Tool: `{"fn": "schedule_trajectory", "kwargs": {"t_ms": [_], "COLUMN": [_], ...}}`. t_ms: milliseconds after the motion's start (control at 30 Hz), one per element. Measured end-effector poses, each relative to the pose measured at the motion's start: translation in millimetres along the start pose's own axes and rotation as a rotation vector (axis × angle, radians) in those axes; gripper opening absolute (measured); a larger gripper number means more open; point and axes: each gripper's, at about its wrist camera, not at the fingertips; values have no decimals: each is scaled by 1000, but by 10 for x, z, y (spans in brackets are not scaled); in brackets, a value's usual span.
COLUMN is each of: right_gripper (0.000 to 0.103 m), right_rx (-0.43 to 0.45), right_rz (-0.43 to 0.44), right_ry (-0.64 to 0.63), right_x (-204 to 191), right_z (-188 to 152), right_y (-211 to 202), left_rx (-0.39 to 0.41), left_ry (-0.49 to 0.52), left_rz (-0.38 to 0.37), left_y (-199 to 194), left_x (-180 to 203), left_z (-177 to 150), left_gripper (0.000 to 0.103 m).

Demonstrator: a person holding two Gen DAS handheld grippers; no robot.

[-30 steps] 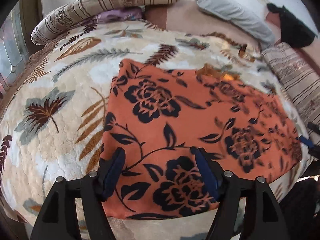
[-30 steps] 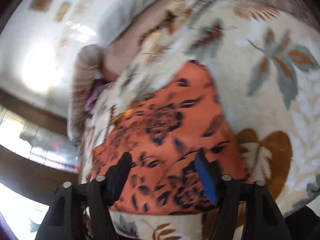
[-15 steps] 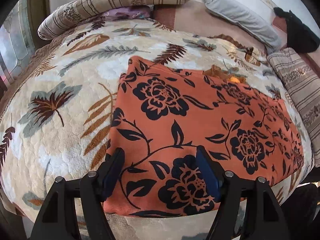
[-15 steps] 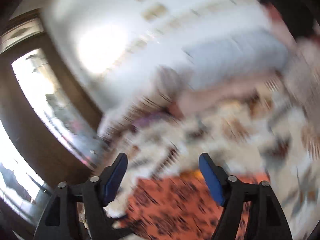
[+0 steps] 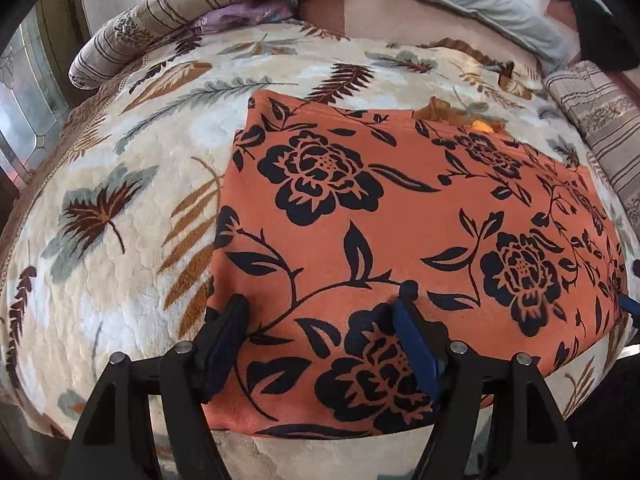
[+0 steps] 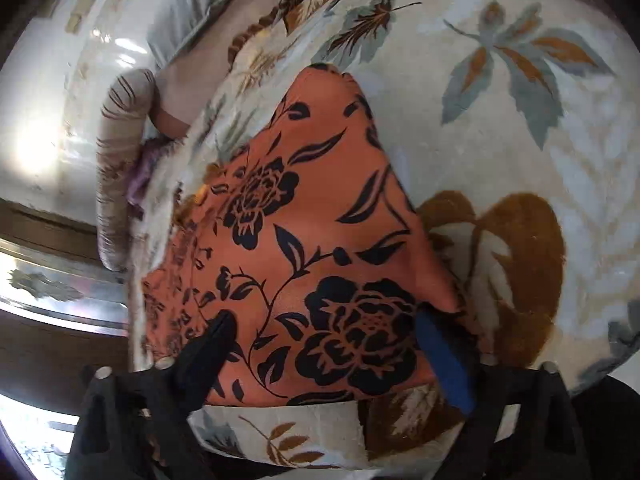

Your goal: Fold small clothes

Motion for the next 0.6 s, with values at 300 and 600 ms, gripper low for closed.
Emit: {"fn": "schedule_trajectory", "kwargs": {"t_ms": [300,600], "right_gripper": [89,90], "right_rx": [31,-15], "right_rz": [144,153], "right_ry": [-65,-25], "right_x": [-238,-257], "right_z": [169,445], "right_y": [-300,-35], "left_rx": [52,-16], "left_ry": [-9,66], "left_rz": [-79,-39], "left_y": [-139,207], "left_x": [432,783], "left_z": [308,169], "left_gripper": [75,77]}}
Point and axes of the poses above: each gripper's, at about its wrist camera, not at the fingertips, and y roughly the way its jaws point, x to its right, z to its top, and after that the axes turned 10 degrees about x, right-handed
